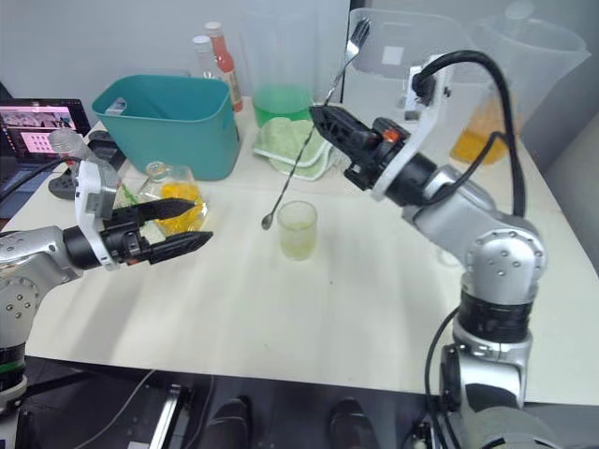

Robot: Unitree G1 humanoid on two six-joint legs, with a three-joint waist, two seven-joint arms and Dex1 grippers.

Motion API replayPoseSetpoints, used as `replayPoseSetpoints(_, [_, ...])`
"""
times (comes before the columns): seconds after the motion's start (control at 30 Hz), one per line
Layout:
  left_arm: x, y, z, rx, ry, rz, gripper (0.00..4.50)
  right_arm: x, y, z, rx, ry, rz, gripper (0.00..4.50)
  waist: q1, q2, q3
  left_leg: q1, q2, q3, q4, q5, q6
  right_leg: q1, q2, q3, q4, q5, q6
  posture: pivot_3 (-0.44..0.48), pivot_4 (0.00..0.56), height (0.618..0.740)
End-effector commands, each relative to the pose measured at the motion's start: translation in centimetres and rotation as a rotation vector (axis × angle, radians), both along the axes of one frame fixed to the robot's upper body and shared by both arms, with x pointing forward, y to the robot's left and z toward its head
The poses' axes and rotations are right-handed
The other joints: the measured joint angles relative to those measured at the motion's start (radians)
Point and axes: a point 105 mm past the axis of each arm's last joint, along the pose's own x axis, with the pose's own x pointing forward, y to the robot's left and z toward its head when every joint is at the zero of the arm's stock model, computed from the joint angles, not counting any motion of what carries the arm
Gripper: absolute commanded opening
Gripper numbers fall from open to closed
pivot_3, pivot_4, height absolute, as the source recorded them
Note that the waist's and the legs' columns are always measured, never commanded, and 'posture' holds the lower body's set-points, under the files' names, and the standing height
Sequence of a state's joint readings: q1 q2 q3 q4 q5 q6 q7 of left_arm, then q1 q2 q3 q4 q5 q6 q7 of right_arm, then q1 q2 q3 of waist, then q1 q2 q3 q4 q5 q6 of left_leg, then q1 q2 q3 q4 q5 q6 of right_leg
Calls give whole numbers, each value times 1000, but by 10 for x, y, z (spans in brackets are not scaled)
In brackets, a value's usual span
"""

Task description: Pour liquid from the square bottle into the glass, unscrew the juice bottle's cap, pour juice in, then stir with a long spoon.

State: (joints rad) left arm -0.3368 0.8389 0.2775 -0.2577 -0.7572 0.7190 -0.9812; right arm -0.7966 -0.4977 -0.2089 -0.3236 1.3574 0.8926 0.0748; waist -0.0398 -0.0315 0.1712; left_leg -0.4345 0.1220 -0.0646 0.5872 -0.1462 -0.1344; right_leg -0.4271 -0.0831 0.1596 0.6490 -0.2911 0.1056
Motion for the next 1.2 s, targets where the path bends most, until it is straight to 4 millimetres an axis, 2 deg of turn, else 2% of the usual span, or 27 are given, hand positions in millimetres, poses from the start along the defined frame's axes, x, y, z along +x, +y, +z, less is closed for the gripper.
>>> replayPoseSetpoints(0.03, [-9,2,7,0,-26,-37,4436,-12,-8,14,-22,-65,20,0,13,-5,-1,0,8,18,-2,-1,0,-12,6,14,-1,3,-8,0,150,732])
replayPoseSetpoints(0.07, [-10,3,6,1,-28,-39,4436,-12,-11,15,-28,-69,15,0,14,-9,-2,-1,15,34,-5,-1,0,-18,11,26,-2,7,-14,0,150,732])
replayPoseSetpoints(0.1, [-10,3,5,10,-38,-38,4436,-12,-13,16,-41,-77,10,0,15,-11,-2,-1,19,48,-8,-1,1,-31,20,46,-1,13,-13,0,150,732])
replayPoseSetpoints(0.13, [-11,3,4,16,-46,-36,4436,-12,-14,17,-50,-83,7,0,9,-11,-1,-1,22,56,-10,-2,2,-35,23,54,-2,16,-14,0,150,732])
replayPoseSetpoints(0.23, [-14,-1,2,14,-58,-45,4436,-11,-15,21,-75,-109,-2,0,-15,-11,-1,2,22,50,-12,-2,4,-30,25,52,-3,19,-2,0,150,732])
replayPoseSetpoints(0.4, [-18,-9,-11,15,-102,-20,4436,-2,4,32,-194,-220,28,0,-27,-10,-1,0,21,45,-11,-2,4,-29,25,49,-2,19,-1,0,150,732])
replayPoseSetpoints(0.53, [-19,-13,-18,25,-128,0,4436,13,14,42,-233,-281,27,0,-27,-10,-1,-2,21,41,-9,-2,3,-28,25,45,-1,19,-1,0,150,732])
replayPoseSetpoints(0.73, [-19,-16,-19,14,-172,31,4436,31,27,45,-253,-299,51,0,-25,-10,-1,-4,21,39,-6,-2,3,-28,25,43,0,19,0,0,150,732])
replayPoseSetpoints(1.0, [-24,-18,-18,-25,-227,72,4436,41,52,15,-390,-336,78,0,-27,-10,-1,-5,21,38,-6,-1,3,-28,25,42,1,20,0,0,150,732])
replayPoseSetpoints(1.2, [-29,-14,-32,2,-207,82,4436,41,62,-1,-441,-359,94,0,-27,-9,-1,-5,21,37,-6,-1,2,-28,25,41,1,20,0,0,150,732])
